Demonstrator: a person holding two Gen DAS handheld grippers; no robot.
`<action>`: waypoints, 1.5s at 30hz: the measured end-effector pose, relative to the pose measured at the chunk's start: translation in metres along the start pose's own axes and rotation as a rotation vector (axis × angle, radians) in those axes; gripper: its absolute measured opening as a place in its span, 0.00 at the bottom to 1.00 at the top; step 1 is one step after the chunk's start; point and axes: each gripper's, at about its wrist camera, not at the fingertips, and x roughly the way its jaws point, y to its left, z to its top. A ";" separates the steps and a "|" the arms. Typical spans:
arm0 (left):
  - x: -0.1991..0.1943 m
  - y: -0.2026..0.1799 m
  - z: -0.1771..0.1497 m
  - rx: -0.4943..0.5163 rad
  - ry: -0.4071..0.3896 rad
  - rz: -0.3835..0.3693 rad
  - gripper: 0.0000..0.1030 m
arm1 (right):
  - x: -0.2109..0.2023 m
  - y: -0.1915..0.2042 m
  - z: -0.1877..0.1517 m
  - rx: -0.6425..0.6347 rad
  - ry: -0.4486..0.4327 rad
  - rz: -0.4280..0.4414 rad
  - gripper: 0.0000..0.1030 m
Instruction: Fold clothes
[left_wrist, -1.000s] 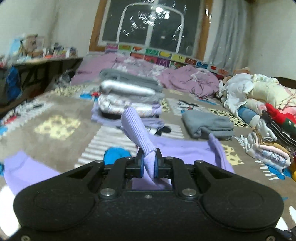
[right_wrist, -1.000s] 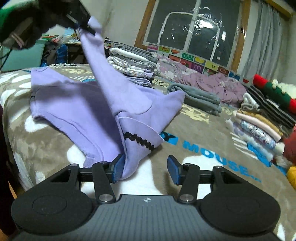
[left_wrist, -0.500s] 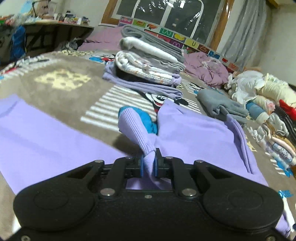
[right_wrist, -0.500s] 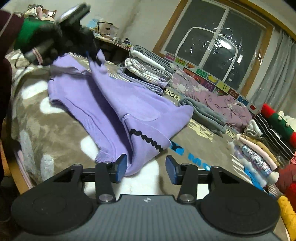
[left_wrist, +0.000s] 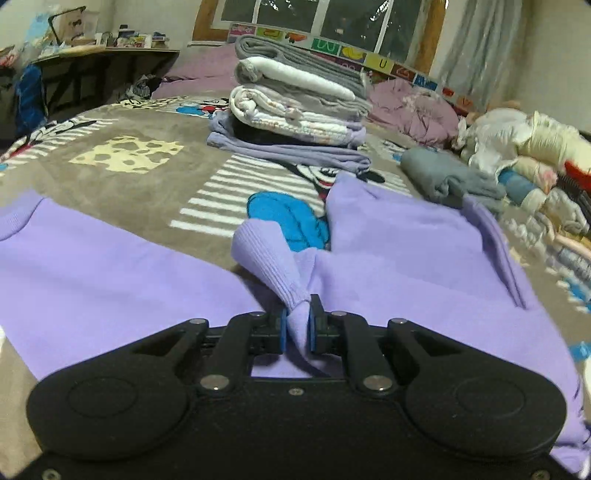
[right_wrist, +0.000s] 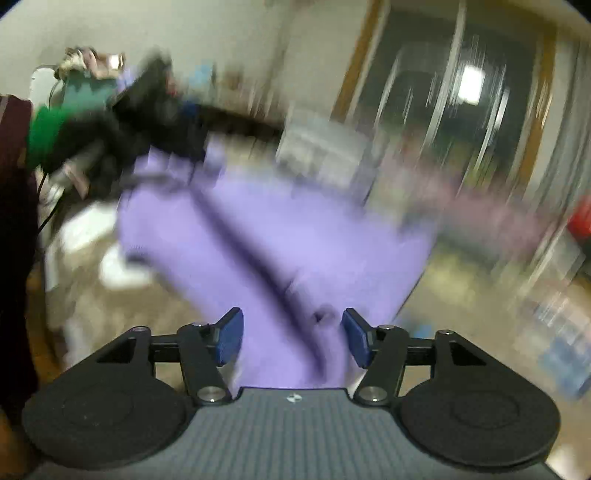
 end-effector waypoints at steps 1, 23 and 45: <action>0.000 0.000 -0.001 0.008 0.004 0.007 0.11 | 0.000 0.001 0.000 -0.016 0.000 0.001 0.61; 0.061 -0.179 0.082 0.221 0.025 -0.237 0.41 | 0.018 -0.037 0.012 0.137 -0.104 0.116 0.62; 0.202 -0.204 0.095 0.081 0.178 -0.274 0.07 | 0.025 -0.048 0.007 0.236 -0.096 0.250 0.67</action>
